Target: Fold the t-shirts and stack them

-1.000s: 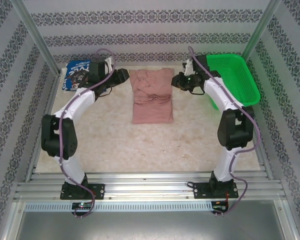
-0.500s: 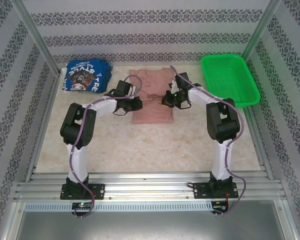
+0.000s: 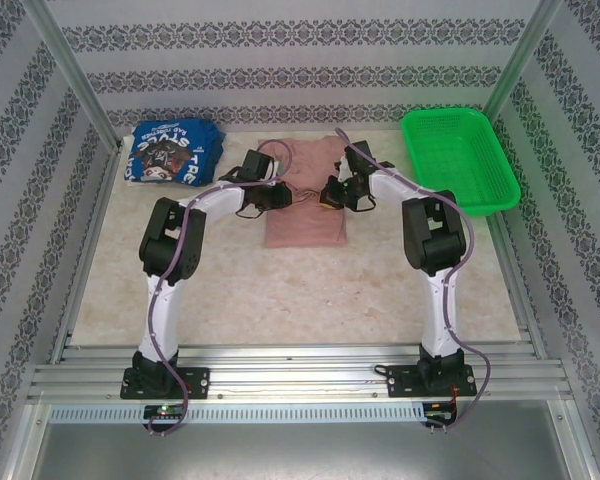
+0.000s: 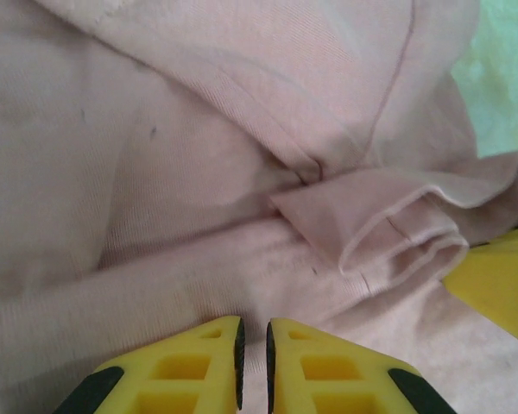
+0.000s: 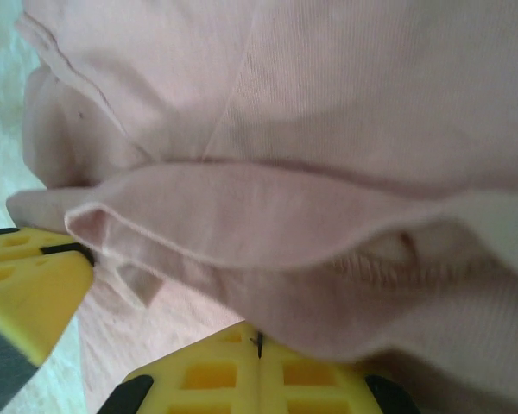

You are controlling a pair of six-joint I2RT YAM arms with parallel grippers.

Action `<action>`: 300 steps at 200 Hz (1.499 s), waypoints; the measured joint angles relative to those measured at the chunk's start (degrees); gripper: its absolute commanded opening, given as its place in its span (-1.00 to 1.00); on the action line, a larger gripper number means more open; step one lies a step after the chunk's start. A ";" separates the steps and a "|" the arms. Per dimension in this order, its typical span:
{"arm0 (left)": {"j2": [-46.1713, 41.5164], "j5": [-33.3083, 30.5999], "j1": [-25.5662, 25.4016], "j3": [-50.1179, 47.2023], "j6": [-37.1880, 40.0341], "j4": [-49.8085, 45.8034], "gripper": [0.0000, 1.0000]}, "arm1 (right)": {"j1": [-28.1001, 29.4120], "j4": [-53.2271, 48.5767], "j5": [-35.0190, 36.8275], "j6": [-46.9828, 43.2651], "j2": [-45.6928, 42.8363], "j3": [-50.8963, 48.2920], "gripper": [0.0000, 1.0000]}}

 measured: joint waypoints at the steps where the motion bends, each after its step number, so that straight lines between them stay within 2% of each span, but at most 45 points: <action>1: 0.20 -0.04 0.00 0.15 0.02 0.02 -0.67 | 0.00 0.00 0.04 0.00 0.11 0.15 -0.97; 57: 5.14 -1.73 0.13 7.80 0.02 -0.37 -0.60 | -1.16 -2.69 0.55 0.26 6.54 10.93 -0.92; 105: 6.29 -2.29 1.20 13.35 -0.63 2.23 -0.30 | -2.62 -2.47 0.33 1.40 9.11 18.05 -0.67; 123: 6.27 -1.84 1.75 15.08 -1.03 2.38 -0.16 | -2.56 -1.53 0.52 1.05 7.15 16.61 -0.61; 137: 5.33 -1.46 2.01 14.47 -1.03 3.32 -0.02 | -2.21 -1.01 0.66 0.79 3.13 11.63 -0.61; 159: 0.33 -0.33 2.29 7.15 -1.09 4.72 0.04 | -1.46 -0.37 0.55 0.39 -4.28 2.29 -0.62; 168: -1.97 0.04 2.27 3.96 -1.09 5.03 0.02 | -1.09 0.13 0.55 0.28 -6.86 -1.18 -0.64; 187: -7.48 0.44 2.01 -3.37 -1.05 5.33 -0.15 | -0.20 0.85 0.57 0.17 -9.90 -6.21 -0.67; 218: -12.44 1.42 0.76 -10.67 -1.22 5.70 -0.36 | 1.11 2.36 0.55 0.28 -8.92 -10.01 -0.74; 240: -12.68 1.64 -0.92 -13.55 -1.25 6.34 -0.47 | 1.27 3.17 0.57 0.44 -6.38 -9.92 -0.75; 300: -12.68 2.03 -4.61 -21.27 -1.36 9.03 -0.51 | 0.61 3.19 0.59 0.90 0.33 -3.19 -0.74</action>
